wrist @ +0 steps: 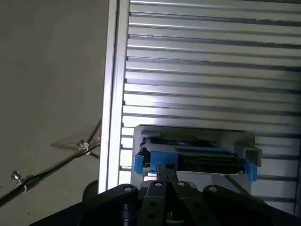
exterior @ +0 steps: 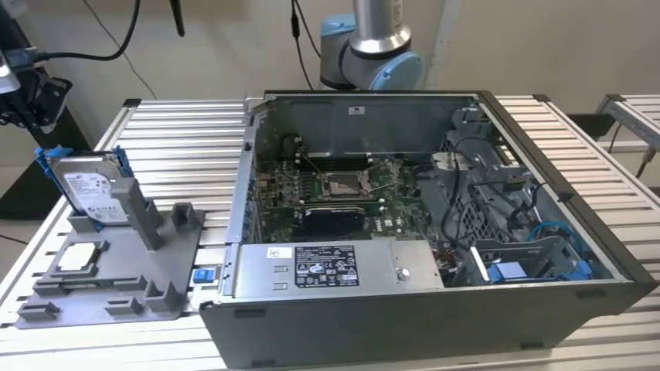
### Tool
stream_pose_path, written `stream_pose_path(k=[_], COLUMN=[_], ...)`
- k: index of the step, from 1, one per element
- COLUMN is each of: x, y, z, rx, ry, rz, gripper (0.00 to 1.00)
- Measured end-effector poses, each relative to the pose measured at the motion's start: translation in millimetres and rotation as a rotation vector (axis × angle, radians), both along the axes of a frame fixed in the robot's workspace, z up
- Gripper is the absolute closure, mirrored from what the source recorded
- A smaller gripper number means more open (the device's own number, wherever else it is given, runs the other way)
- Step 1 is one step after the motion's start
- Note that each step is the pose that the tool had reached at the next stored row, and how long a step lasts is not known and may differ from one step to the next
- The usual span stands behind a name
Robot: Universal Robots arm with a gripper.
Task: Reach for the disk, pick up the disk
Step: 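Pick up the disk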
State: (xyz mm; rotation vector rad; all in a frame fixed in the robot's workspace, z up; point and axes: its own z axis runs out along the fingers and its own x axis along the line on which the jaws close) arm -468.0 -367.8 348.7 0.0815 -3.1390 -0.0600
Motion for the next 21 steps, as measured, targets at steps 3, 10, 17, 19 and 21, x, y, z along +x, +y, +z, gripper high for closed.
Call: stream_pose_path(k=[3,10,17,19,21], x=[0.0,0.0,0.0,0.0,0.0], y=[0.0,0.0,0.0,0.0,0.0], z=[-0.1,0.0,0.0,0.0,0.0], rx=[0.0,0.0,0.0,0.0,0.0], ry=[-0.0001,-0.0005,-0.0007,-0.0008,-0.0009], rz=[0.027,0.129,0.254,0.29,0.326], gripper=[1.0,1.0,1.0,1.0,1.0])
